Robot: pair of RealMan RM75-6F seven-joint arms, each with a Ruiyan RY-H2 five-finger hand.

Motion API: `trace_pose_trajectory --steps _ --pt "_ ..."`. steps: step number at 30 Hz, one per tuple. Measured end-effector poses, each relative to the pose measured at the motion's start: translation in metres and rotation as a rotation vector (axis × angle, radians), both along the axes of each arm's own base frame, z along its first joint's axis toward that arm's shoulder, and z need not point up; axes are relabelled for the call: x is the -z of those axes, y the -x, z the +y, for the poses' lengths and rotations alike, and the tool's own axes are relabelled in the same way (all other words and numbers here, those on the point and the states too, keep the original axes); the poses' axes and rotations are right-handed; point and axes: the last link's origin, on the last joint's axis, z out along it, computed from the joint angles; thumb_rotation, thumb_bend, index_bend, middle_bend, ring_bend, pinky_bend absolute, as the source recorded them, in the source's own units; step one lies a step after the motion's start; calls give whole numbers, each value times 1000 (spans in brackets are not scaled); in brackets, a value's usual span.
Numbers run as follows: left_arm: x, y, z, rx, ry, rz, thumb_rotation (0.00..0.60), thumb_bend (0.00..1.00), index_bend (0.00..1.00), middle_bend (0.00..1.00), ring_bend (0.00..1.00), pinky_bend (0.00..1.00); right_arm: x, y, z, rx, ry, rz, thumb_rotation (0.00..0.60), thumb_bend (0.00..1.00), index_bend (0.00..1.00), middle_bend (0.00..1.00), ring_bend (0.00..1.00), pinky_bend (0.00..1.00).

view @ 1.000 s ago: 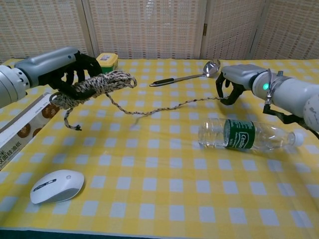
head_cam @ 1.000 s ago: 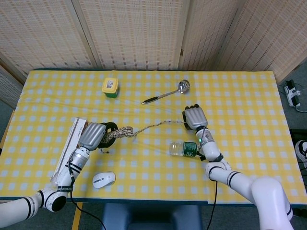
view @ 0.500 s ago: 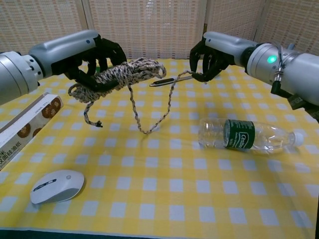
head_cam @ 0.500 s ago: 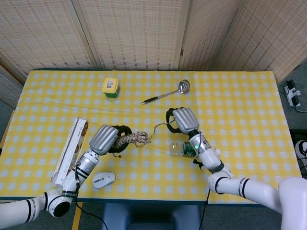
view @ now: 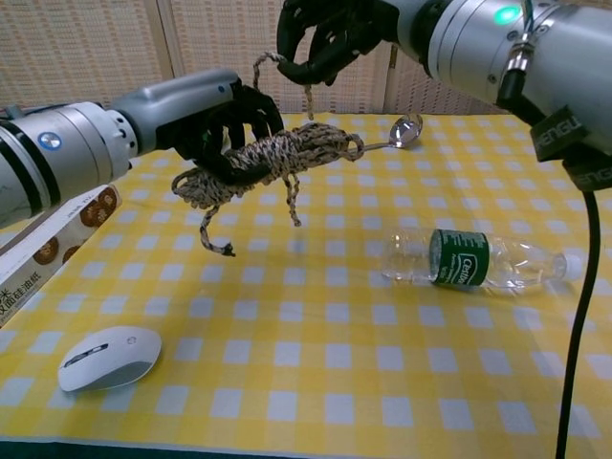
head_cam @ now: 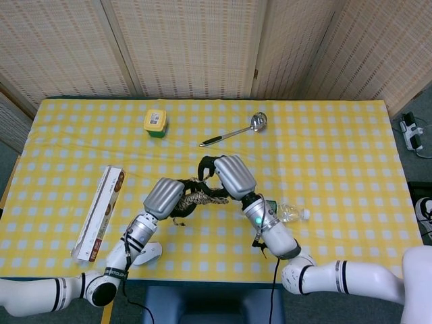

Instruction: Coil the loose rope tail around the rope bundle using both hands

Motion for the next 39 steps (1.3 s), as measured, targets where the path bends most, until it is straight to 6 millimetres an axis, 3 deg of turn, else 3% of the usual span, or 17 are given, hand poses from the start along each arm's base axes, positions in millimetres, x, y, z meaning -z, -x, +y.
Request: trace_pose_trajectory --steps 10,24,30,39 --pt "4 5 7 -137 46 -53 600 644 606 663 599 668 -30 5 14 -9 1 -98 600 566 693 481 532 496" --pt "3 11 23 -420 184 -281 600 644 601 663 601 669 -35 1 49 -120 -73 -110 600 582 700 486 532 496" --pt "-9 17 35 -546 243 -456 600 644 600 663 601 669 -41 23 66 -123 -101 -107 600 589 707 492 534 498" --pt "-40 29 48 -642 264 -699 600 644 600 663 601 670 -36 64 75 -70 -166 -89 600 610 718 498 529 500"
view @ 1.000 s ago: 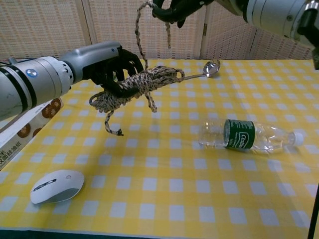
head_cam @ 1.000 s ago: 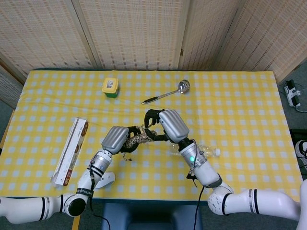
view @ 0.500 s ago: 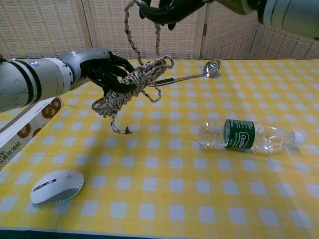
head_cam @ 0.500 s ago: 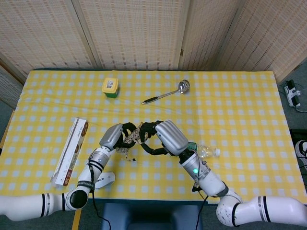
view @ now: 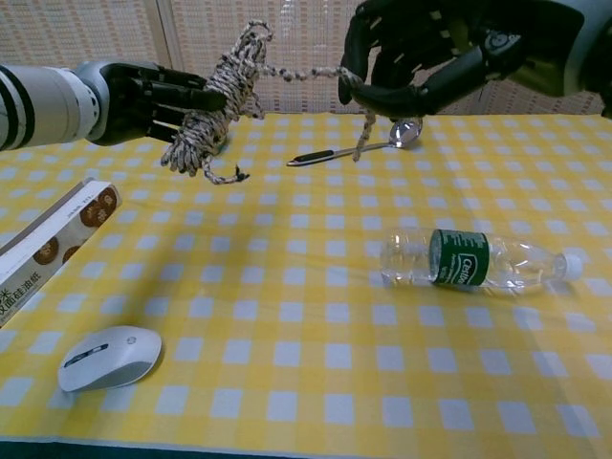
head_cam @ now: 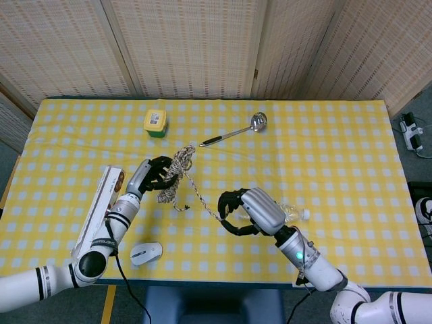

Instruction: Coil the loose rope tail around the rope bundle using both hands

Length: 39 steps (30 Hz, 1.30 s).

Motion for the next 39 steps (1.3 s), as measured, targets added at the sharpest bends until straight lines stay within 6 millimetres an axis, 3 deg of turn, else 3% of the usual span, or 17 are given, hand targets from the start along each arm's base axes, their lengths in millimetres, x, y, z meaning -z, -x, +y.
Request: trace_pose_trajectory --steps 7,23,27,39 --pt "-21 5 5 -50 -10 -140 600 645 601 663 601 669 12 34 5 24 -43 94 600 612 724 502 531 501" --pt "-48 7 -1 1 -1 -222 600 644 600 663 596 664 27 63 -27 170 -53 152 600 615 734 503 533 508" --pt "-52 3 -6 51 10 -215 600 644 600 663 595 664 27 55 -40 194 -46 129 600 614 734 503 534 518" --pt "-54 -15 -25 246 12 -152 600 644 604 663 595 657 20 4 -75 236 -29 40 600 614 734 512 562 526"
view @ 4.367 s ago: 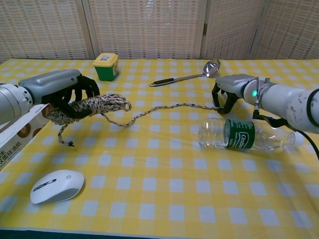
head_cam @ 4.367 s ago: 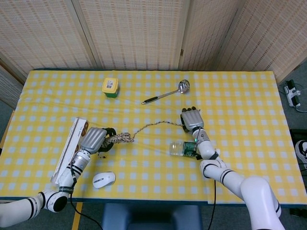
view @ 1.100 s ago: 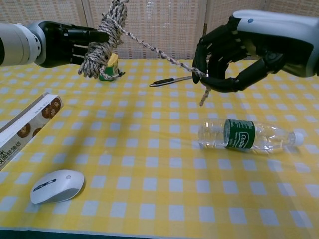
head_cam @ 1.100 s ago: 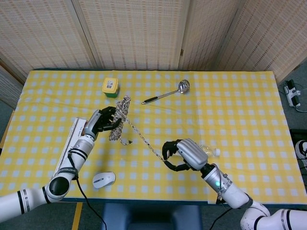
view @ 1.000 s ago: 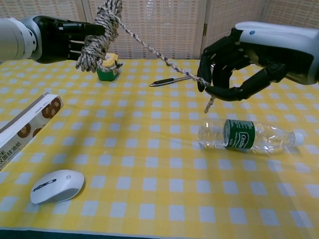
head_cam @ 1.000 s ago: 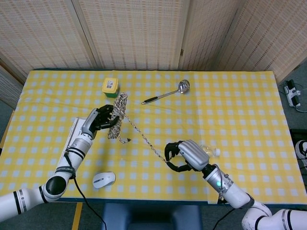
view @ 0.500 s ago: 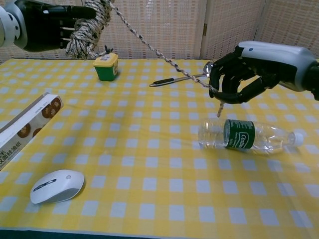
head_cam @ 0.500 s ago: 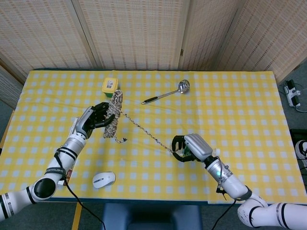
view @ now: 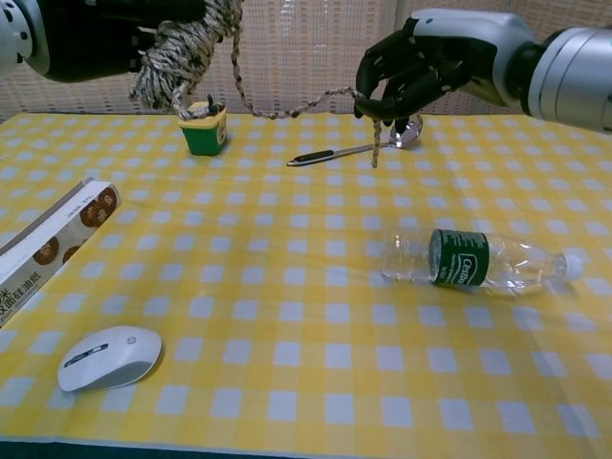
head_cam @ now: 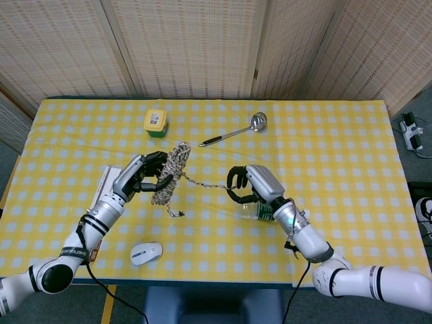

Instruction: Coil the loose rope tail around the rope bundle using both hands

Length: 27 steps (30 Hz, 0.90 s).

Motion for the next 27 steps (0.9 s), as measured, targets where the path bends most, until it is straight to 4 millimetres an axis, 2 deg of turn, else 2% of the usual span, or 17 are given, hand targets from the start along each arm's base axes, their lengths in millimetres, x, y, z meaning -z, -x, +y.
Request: trace_pose_trajectory --steps 4,10,19,27 --pt "2 -4 -5 53 -17 17 600 643 605 663 597 657 -4 -17 -9 29 -18 -45 600 614 734 517 560 532" --pt "6 -6 -12 130 -62 43 600 642 610 663 610 658 -14 -33 -19 84 -76 -110 600 614 734 528 581 554" --pt "21 0 -19 239 -142 129 600 641 612 663 614 658 -32 -46 -27 151 -134 -212 600 614 736 543 597 581" --pt "33 3 -21 315 -217 261 600 641 612 663 615 649 -42 -49 -25 161 -141 -259 600 615 738 547 603 591"
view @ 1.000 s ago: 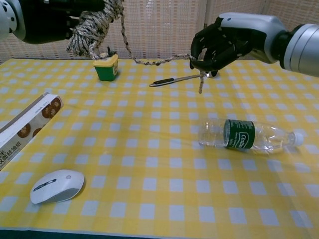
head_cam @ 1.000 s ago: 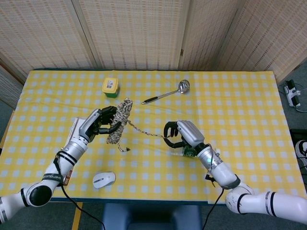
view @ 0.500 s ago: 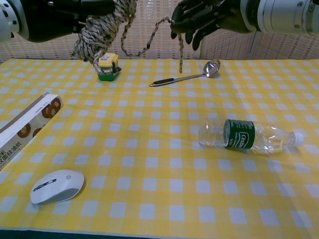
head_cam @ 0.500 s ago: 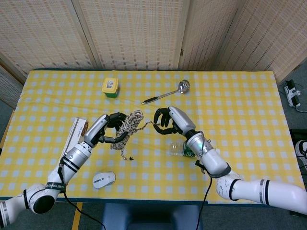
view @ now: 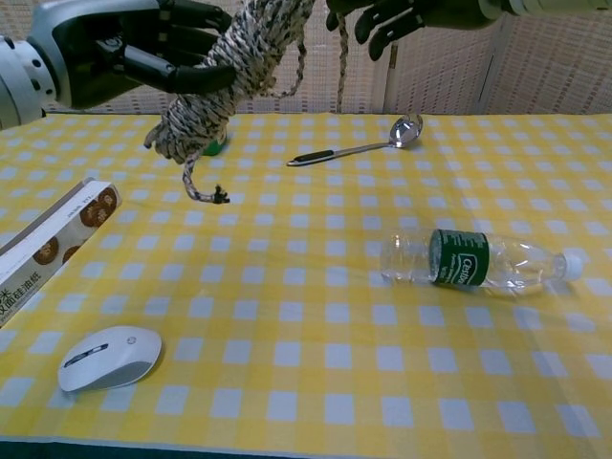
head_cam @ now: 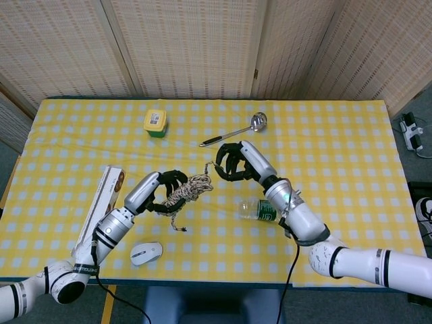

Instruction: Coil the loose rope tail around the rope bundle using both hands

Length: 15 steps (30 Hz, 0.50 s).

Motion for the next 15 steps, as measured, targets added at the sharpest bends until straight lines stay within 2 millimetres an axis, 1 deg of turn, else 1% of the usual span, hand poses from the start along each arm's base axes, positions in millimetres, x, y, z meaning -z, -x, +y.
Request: trace_pose_trajectory --steps 7,15 --pt "11 -3 -2 62 -90 141 600 643 611 663 615 649 -2 -9 6 -24 -17 -32 600 616 738 548 603 597" --pt "26 -14 -6 120 -158 267 600 643 613 664 617 649 -4 -21 13 -63 -8 -47 600 621 745 554 604 599"
